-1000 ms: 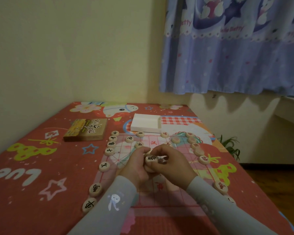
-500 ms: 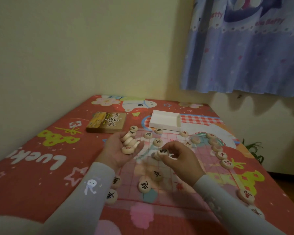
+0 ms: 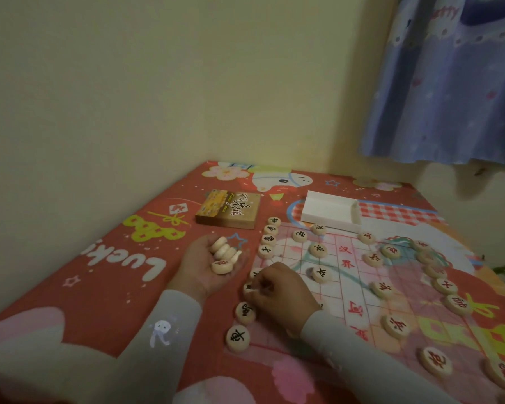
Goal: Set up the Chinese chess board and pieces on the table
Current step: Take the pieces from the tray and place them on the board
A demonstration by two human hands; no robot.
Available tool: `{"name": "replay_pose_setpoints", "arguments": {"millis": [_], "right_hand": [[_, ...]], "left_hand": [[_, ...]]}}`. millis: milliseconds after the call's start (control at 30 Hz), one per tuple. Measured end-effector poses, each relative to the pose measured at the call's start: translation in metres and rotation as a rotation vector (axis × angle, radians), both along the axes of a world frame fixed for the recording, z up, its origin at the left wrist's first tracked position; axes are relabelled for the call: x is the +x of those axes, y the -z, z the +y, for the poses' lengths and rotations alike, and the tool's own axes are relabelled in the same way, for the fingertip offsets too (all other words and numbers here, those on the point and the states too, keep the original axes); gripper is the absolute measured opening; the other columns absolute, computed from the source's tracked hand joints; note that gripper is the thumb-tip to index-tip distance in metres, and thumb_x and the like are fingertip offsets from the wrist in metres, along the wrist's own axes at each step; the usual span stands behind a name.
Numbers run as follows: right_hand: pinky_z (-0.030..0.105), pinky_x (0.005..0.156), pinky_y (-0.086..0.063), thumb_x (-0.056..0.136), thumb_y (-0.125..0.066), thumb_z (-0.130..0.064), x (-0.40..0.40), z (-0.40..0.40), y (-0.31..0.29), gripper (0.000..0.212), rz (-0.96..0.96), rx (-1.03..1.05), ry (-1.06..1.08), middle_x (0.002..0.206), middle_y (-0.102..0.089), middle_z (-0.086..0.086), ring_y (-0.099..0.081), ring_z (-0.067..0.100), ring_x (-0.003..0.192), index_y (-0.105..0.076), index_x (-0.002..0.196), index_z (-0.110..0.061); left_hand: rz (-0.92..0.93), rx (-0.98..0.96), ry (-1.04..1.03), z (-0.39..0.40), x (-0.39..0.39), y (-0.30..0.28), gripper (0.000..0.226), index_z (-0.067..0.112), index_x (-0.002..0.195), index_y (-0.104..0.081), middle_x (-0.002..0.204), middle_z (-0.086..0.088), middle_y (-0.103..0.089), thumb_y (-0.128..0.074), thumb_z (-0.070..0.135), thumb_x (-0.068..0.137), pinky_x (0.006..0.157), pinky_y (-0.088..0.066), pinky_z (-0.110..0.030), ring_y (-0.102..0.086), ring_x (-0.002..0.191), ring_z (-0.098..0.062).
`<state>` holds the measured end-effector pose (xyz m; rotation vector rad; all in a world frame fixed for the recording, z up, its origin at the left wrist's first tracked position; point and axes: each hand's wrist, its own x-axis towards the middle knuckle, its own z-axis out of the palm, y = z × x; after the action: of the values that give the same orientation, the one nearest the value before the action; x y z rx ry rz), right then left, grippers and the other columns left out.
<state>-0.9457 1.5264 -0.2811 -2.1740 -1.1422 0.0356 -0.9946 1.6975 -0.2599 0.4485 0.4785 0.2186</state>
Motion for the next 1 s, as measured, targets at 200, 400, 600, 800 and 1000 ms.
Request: {"name": "replay_pose_setpoints", "arguments": {"millis": [200,400,600,800,1000], "right_hand": [[0.030,0.082,-0.044,0.087,-0.062,-0.033,0.003,-0.004,0.003,0.016,-0.041,-0.062,-0.026,0.094,-0.064,0.000,-0.056,0.014,0.091,-0.073,0.091,-0.022],[0.018,0.075,-0.044,0.087,-0.064,-0.029,0.007,-0.015,-0.018,0.005,-0.002,0.210,0.060,0.090,-0.062,-0.011,-0.056,0.002,0.086,-0.069,0.088,-0.028],[0.010,0.084,-0.038,0.081,-0.063,-0.042,0.010,-0.031,-0.037,0.023,-0.177,0.297,-0.053,0.101,-0.061,-0.012,-0.053,0.000,0.097,-0.068,0.099,-0.028],[0.016,0.084,-0.036,0.086,-0.057,-0.037,0.016,-0.048,-0.034,0.028,-0.389,0.198,-0.121,0.098,-0.067,-0.004,-0.048,0.005,0.091,-0.073,0.100,-0.019],[0.024,0.080,-0.048,0.095,-0.046,-0.040,0.023,-0.067,-0.040,0.026,-0.191,0.283,0.045,0.101,-0.064,-0.008,-0.057,0.005,0.092,-0.061,0.105,-0.021]], "left_hand": [[0.015,0.002,0.030,-0.003,0.007,0.007,0.021,0.021,0.068,-0.036,0.071,0.002,-0.020,-0.045,0.022,0.088,0.076,-0.054,-0.039,-0.026,0.061,-0.013],[0.040,0.058,0.068,-0.019,0.018,0.004,0.019,0.019,0.070,-0.037,0.071,0.002,-0.019,-0.050,0.019,0.083,0.066,-0.056,-0.032,-0.029,0.062,-0.013],[0.100,0.162,0.124,-0.044,0.031,0.002,0.016,0.013,0.069,-0.048,0.074,-0.004,-0.043,-0.058,0.023,0.078,0.065,-0.034,-0.023,-0.051,0.064,-0.022],[0.067,0.139,0.224,-0.072,0.042,-0.007,0.017,0.016,0.078,-0.049,0.072,-0.002,-0.040,-0.062,0.021,0.067,0.058,-0.038,-0.025,-0.039,0.062,-0.016],[0.038,0.013,0.192,-0.084,0.046,-0.015,0.023,0.003,0.086,-0.055,0.075,-0.011,-0.051,-0.045,0.022,0.093,0.063,-0.047,-0.023,-0.046,0.064,-0.018]]}}
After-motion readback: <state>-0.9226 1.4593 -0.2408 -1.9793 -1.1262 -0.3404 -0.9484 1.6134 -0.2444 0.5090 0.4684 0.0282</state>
